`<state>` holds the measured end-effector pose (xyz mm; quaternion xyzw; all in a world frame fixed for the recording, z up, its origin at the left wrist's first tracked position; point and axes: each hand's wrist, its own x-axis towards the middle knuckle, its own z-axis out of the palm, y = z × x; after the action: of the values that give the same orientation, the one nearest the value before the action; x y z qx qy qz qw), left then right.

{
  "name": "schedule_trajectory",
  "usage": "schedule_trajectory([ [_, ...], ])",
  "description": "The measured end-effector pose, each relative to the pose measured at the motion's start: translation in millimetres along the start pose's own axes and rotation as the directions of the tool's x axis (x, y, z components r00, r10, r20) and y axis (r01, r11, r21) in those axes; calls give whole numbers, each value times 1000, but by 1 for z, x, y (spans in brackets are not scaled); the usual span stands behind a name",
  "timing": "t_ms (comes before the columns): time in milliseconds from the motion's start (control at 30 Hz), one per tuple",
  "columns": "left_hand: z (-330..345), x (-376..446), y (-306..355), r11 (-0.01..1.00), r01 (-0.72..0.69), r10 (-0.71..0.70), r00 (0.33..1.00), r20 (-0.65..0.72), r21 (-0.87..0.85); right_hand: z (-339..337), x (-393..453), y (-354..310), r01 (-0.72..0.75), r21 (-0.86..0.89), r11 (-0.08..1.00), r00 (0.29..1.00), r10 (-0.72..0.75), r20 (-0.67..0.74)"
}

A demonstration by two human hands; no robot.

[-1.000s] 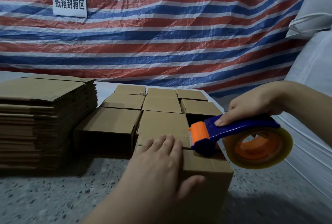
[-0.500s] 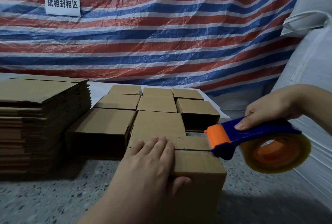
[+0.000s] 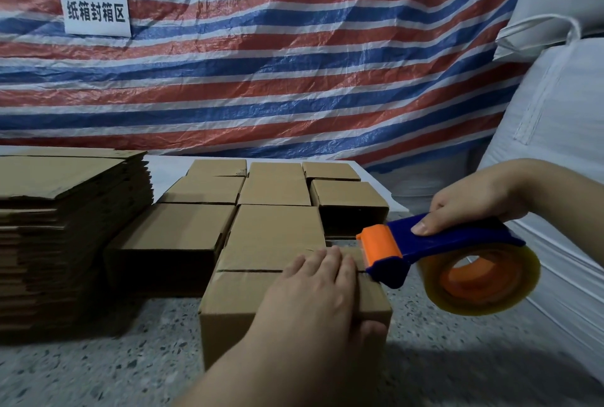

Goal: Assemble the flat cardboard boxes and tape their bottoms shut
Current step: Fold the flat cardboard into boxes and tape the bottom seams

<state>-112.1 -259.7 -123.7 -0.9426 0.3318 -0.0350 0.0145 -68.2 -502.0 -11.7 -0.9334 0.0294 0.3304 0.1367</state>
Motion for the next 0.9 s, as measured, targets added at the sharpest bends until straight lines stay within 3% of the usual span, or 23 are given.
schedule_trajectory([
  [200,5,-3,-1,1000,-9,9,998,-57,3,-13,-19,12,-25,-27,999,1000,24,-17],
  [400,8,-5,-1,999,-40,37,988,-150,-11,-3,-27,-1,-220,-197,955,974,204,-97],
  [467,6,-5,0,999,-49,48,990,-135,-1,12,-15,-12,-288,-314,905,955,245,-168],
  [567,5,-7,0,999,-40,43,992,-123,22,43,13,-9,-376,-587,717,926,275,-257],
  [600,5,-7,0,999,-41,43,992,-121,26,54,23,0,-384,-598,703,923,276,-269],
  [700,6,-6,0,999,-35,38,992,-118,25,77,47,25,-350,-399,848,904,193,-382],
  [800,7,-5,-1,999,-44,47,992,-121,29,100,70,39,-285,-221,933,778,90,-622],
  [900,9,-4,-3,999,-43,46,989,-139,29,130,100,45,-263,-181,948,659,40,-751],
])
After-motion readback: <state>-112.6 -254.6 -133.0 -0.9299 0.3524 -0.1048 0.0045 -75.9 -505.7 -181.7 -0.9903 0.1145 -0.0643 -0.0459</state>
